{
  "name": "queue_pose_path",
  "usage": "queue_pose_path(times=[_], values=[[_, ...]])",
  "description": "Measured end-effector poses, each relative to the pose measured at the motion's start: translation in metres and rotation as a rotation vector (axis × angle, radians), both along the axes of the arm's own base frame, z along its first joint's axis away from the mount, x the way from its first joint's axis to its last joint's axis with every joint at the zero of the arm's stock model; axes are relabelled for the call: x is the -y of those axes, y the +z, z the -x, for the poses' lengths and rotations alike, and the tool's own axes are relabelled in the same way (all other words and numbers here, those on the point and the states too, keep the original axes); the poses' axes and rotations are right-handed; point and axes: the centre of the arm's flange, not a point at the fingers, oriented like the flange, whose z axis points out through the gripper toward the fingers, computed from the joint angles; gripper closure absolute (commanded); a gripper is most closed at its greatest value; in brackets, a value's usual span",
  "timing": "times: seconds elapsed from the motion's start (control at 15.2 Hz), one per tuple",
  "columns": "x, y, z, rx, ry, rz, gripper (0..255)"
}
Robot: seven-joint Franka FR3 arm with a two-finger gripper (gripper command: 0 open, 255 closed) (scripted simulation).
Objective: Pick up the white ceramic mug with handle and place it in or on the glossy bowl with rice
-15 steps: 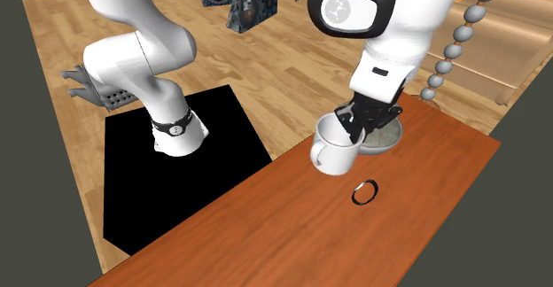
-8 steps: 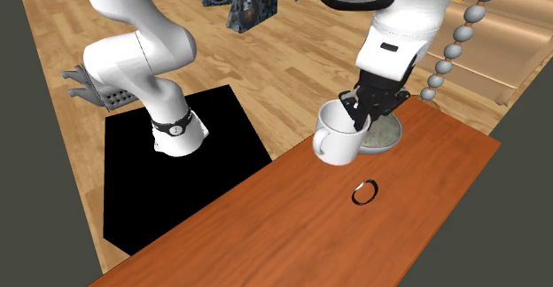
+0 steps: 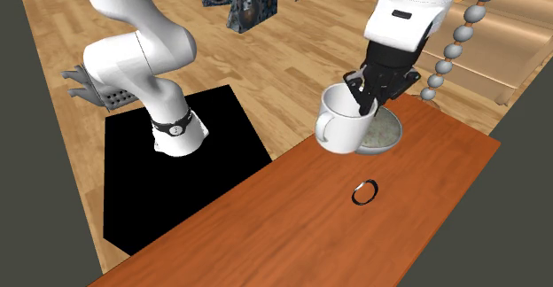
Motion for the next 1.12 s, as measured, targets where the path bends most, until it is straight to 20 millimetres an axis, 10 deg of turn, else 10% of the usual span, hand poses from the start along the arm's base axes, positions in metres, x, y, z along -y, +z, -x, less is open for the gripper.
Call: queue_pose_path(times=[0.33, 1.12], values=[[-0.005, 0.026, 0.003, 0.000, 0.001, 0.000, 255], [-0.134, 0.042, 0.054, -0.001, 0.002, 0.000, 255]])
